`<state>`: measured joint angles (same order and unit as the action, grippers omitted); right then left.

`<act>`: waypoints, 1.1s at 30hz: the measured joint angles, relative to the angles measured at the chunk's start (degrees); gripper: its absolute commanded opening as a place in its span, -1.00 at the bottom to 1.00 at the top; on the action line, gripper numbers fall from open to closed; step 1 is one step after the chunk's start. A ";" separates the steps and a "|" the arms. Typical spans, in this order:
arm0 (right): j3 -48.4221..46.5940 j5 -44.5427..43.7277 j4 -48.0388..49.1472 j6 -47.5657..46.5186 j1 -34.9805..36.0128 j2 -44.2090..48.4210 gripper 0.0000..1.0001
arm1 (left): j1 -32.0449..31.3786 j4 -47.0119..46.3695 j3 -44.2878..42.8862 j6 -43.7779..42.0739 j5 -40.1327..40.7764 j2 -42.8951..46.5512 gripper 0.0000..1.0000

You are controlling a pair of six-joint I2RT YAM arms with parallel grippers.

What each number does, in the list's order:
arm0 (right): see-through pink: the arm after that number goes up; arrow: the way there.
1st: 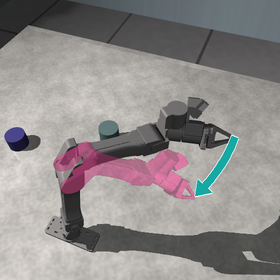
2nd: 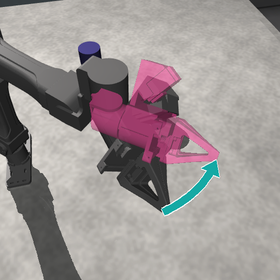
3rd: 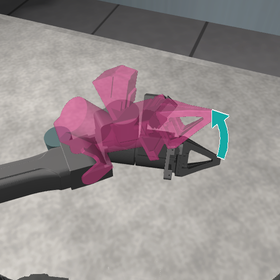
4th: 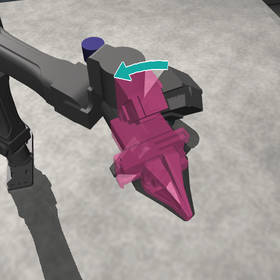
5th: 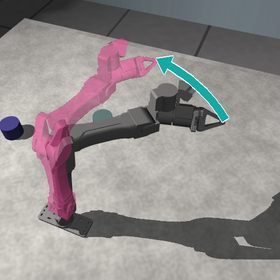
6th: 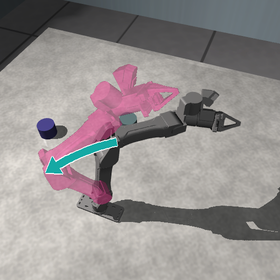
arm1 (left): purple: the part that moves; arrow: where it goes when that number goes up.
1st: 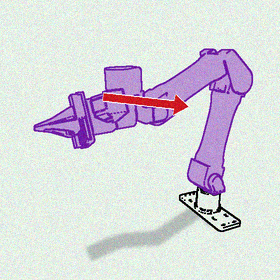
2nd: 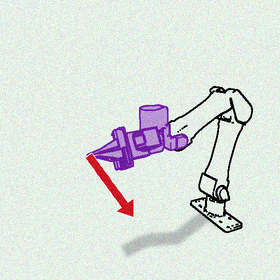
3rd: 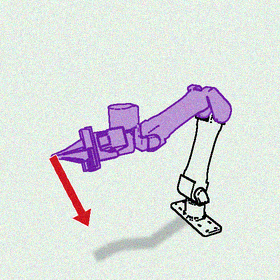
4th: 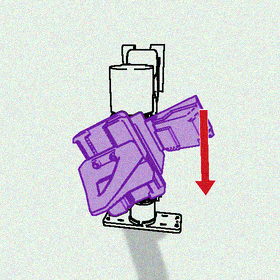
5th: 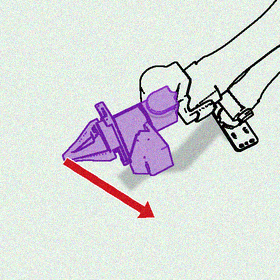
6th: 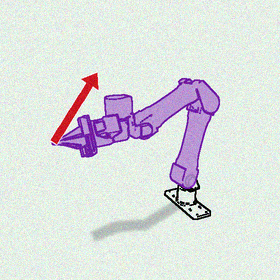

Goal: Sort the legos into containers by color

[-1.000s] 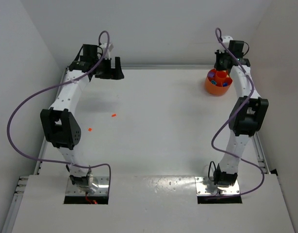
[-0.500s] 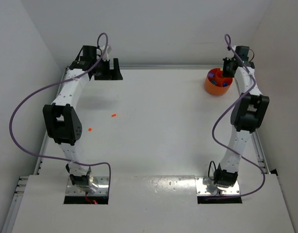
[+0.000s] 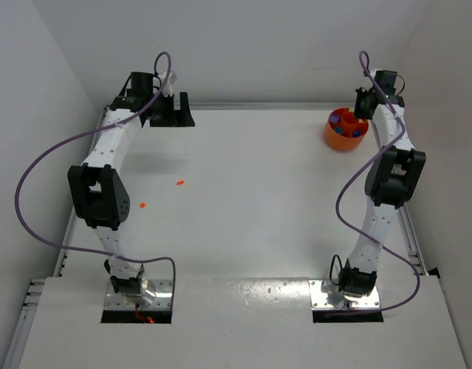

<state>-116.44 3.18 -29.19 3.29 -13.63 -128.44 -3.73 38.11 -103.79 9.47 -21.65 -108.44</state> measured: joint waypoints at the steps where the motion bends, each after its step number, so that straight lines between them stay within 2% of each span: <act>1: 0.00 0.00 -0.02 0.02 0.04 -0.09 -0.84 | 0.00 -0.02 0.00 0.00 0.00 0.00 0.99; 4: -0.02 0.00 0.02 0.24 0.04 -0.24 -0.68 | 0.00 0.00 0.02 0.00 0.00 0.00 0.99; 8: -0.09 0.02 -0.02 0.42 0.17 -0.63 -0.37 | 0.00 0.00 0.02 -0.33 -0.31 0.00 0.99; 11: -0.09 0.07 -0.02 0.52 0.33 -0.85 -0.31 | 0.00 0.00 0.09 -0.61 -0.46 0.00 0.99; 21: -0.72 1.55 0.00 0.61 1.03 -0.85 -0.25 | 0.00 0.00 0.17 -1.29 -0.59 0.00 0.99; 24: -0.79 1.57 0.00 0.63 1.09 -0.85 -0.33 | 0.00 -0.02 0.59 -1.29 -0.81 0.00 0.99; 33: -0.79 -1.40 0.09 0.87 1.16 -0.85 -0.33 | 0.00 0.02 1.05 -1.29 -1.27 0.00 0.99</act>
<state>-117.23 1.78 -29.10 4.16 -12.47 -129.29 -3.73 38.13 -102.74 8.19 -22.92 -108.44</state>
